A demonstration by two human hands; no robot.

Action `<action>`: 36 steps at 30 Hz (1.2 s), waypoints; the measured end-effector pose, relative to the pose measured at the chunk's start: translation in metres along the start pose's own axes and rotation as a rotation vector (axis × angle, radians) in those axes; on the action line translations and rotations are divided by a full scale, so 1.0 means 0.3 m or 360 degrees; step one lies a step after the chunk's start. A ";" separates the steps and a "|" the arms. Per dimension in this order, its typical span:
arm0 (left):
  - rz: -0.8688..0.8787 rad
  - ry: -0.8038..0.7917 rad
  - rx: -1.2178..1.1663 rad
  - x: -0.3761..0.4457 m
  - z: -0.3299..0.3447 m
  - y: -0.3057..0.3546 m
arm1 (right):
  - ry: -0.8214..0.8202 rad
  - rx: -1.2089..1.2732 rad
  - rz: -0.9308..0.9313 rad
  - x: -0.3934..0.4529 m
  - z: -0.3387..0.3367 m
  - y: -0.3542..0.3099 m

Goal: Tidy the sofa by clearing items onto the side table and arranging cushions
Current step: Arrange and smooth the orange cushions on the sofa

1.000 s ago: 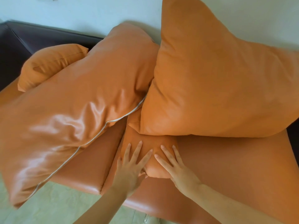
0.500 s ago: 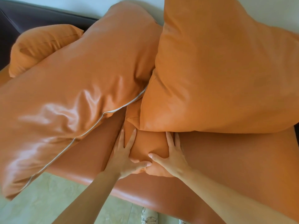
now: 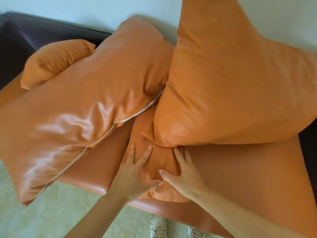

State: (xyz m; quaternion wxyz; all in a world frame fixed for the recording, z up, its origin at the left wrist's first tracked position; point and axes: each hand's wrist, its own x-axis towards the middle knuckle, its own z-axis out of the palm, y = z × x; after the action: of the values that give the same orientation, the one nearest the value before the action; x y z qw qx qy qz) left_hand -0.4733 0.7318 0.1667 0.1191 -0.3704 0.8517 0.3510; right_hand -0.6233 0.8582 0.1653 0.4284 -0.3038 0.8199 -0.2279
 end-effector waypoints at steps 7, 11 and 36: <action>-0.0071 -0.0010 -0.0166 -0.197 -0.074 0.029 | -0.0144 -0.0169 0.0056 -0.175 -0.021 -0.112; -0.0107 -0.0001 -0.0213 -0.288 -0.061 0.009 | -0.0201 -0.0231 0.0079 -0.248 0.010 -0.133; -0.0365 0.0116 -0.0080 -0.651 0.303 0.185 | -0.0272 -0.0106 -0.0134 -0.583 0.062 0.197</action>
State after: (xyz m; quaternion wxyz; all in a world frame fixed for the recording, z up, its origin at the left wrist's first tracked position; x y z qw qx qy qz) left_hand -0.3820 0.9276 0.2197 0.1180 -0.4808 0.7984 0.3427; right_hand -0.5473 1.0194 0.2167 0.4766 -0.3704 0.7740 -0.1914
